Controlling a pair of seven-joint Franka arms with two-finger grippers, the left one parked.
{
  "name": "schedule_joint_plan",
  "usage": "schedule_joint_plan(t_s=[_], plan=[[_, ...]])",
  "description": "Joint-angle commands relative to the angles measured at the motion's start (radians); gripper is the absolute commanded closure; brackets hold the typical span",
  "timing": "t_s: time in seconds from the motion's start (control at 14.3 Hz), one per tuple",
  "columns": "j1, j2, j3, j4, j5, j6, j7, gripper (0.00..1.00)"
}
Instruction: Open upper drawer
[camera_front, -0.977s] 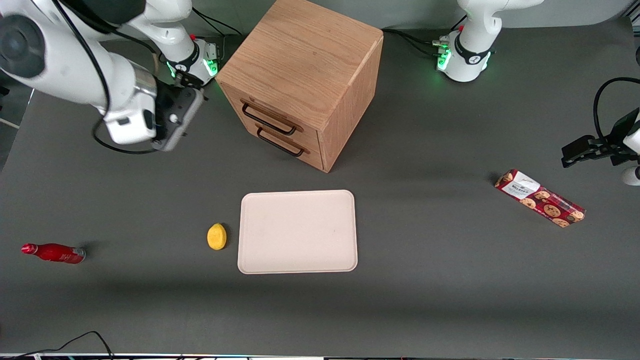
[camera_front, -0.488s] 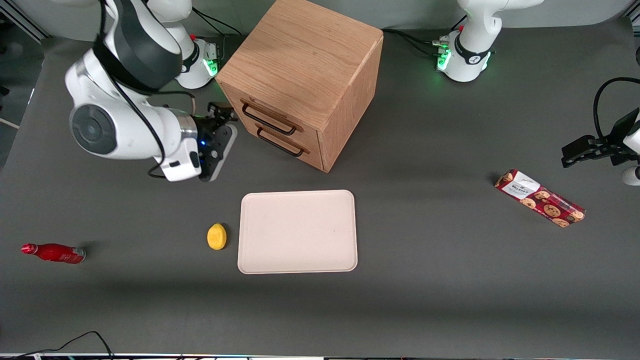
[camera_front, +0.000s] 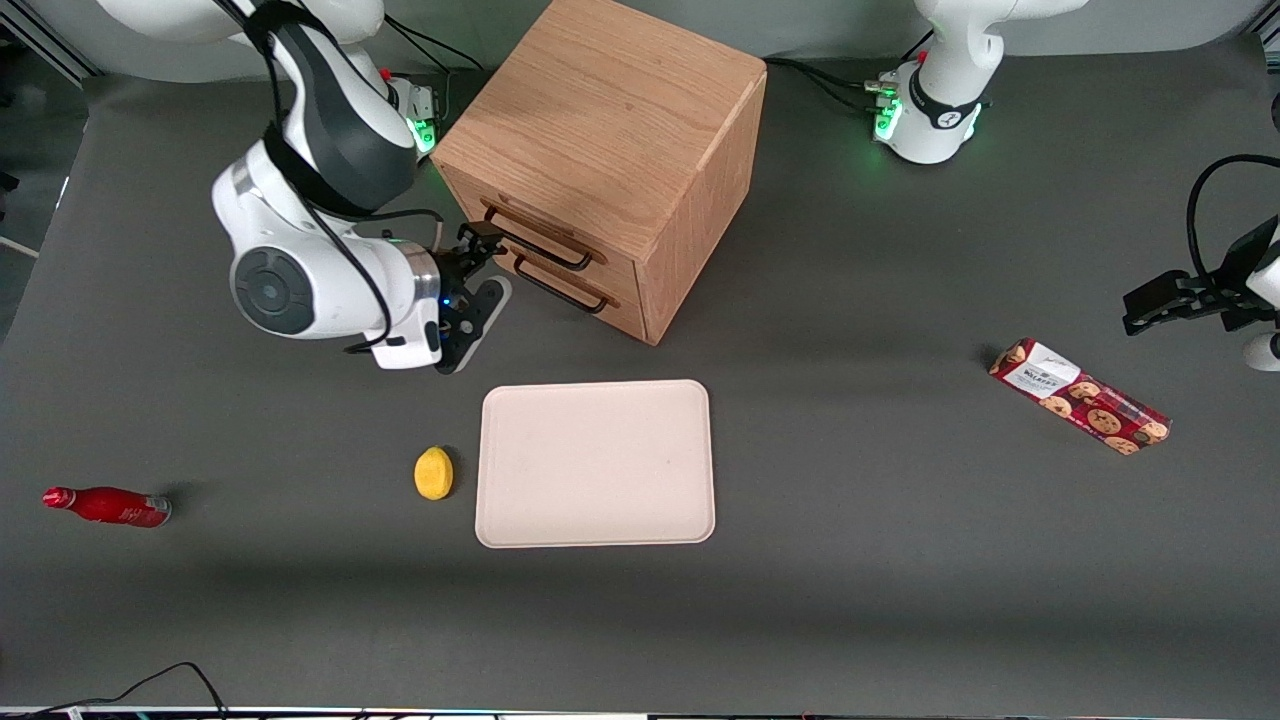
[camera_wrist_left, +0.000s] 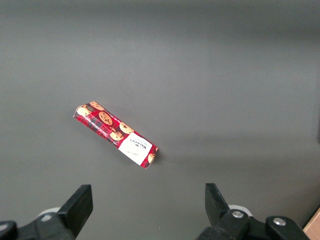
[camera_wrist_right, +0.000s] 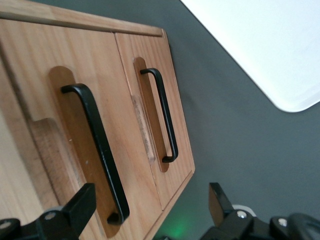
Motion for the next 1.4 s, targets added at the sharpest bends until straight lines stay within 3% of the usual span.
schedule_joint_plan(t_s=[0.0, 0.77, 1.33], plan=[[-0.004, -0.024, 0.015, -0.067, 0.041, 0.060, 0.088, 0.00], [-0.007, -0.073, 0.044, -0.151, 0.090, 0.072, 0.121, 0.00], [-0.007, -0.091, 0.066, -0.208, 0.089, 0.147, 0.099, 0.00]])
